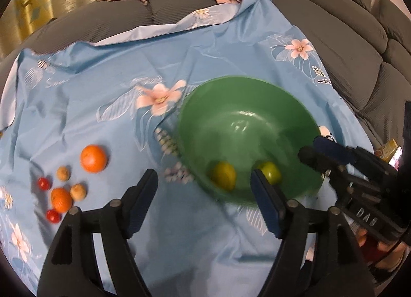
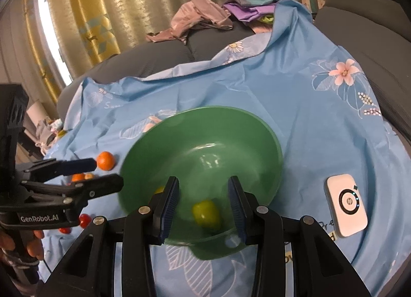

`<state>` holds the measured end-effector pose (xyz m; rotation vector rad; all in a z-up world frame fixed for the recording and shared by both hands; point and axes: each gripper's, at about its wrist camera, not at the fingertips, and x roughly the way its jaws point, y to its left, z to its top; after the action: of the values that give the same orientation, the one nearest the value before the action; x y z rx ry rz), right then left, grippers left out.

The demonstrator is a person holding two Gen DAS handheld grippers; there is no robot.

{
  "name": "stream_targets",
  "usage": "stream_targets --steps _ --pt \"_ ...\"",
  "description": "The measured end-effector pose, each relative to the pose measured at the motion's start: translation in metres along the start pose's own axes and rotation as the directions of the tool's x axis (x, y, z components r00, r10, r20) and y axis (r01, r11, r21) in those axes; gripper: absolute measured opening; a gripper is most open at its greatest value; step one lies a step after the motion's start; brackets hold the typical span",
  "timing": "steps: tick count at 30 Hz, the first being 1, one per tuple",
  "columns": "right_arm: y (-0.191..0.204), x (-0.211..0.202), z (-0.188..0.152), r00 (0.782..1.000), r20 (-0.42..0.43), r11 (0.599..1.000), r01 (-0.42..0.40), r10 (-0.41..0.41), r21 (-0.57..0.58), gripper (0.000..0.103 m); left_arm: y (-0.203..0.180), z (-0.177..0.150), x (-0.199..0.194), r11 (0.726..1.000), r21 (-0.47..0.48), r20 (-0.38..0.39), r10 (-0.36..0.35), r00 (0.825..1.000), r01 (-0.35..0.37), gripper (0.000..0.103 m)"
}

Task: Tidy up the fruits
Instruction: 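Carry both plums into the green bowl and open both grippers, then grasp a red tomato with the right gripper while the left gripper grasps another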

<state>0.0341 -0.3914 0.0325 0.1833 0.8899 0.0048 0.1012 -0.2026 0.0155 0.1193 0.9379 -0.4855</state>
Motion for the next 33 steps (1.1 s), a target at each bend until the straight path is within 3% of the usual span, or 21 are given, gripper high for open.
stream_targets --steps 12,18,23,28,33 --pt "0.038 -0.026 -0.007 0.996 0.03 0.994 -0.076 0.079 -0.077 0.04 0.053 -0.057 -0.05 0.988 -0.124 0.004 0.098 0.995 -0.097 0.081" --pt "0.063 -0.032 -0.012 0.993 0.019 0.985 -0.116 0.119 -0.126 0.04 0.069 -0.078 -0.061 0.98 -0.164 -0.004 0.111 0.994 -0.11 0.081" --pt "0.087 -0.024 -0.021 0.986 -0.038 0.971 -0.167 0.163 -0.169 0.04 0.082 -0.095 -0.068 0.975 -0.185 -0.002 0.125 0.992 -0.123 0.081" --pt "0.116 -0.004 -0.034 0.964 -0.138 0.949 -0.25 0.225 -0.195 0.04 0.1 -0.114 -0.073 0.968 -0.215 -0.01 0.127 0.992 -0.126 0.081" --pt "0.135 0.012 -0.046 0.946 -0.219 0.932 -0.286 0.238 -0.221 0.04 0.115 -0.134 -0.076 0.965 -0.217 -0.024 0.146 0.989 -0.148 0.081"
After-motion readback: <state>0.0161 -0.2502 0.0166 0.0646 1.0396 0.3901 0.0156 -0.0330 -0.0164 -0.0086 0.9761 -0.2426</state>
